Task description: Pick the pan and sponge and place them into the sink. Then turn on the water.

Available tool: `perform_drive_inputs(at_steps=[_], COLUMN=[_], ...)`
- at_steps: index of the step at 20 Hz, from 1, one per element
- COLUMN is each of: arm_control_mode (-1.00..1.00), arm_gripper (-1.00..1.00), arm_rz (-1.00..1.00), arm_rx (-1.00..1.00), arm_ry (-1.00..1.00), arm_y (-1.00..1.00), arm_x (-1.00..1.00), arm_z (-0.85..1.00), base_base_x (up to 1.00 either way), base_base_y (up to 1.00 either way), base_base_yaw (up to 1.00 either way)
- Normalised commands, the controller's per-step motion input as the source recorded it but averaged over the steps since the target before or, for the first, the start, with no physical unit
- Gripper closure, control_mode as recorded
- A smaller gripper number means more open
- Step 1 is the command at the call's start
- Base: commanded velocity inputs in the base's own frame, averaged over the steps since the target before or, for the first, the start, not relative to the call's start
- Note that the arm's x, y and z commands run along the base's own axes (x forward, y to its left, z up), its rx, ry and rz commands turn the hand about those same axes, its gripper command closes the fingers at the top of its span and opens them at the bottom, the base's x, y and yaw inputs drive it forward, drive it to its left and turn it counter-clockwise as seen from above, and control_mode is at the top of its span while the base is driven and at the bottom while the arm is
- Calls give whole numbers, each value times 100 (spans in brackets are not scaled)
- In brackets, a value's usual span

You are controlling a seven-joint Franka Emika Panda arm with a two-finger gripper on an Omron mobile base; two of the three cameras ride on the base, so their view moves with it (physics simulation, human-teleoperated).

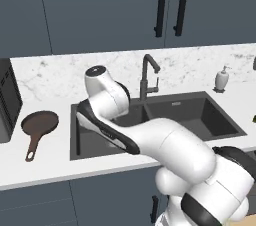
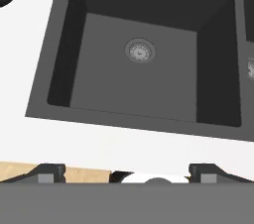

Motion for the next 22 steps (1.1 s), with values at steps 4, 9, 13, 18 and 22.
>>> perform_drive_inputs(at_steps=[4,9,13,18,22], arm_control_mode=[-100,-100,-100,-100,-100], arm_gripper=[-100,-100,-100,-100,-100], arm_rz=[0,0,0,0,0], arm_rx=[-4,0,0,4,2], arm_ry=[17,2,0,7,15], arm_y=[0,34,67,57,43], arm_x=[16,23,28,31,25], arm_z=[-8,-35,-49,-28,-15], base_base_x=[0,0,0,0,0], base_base_y=[0,0,0,0,0], base_base_yaw=[0,0,0,0,0])
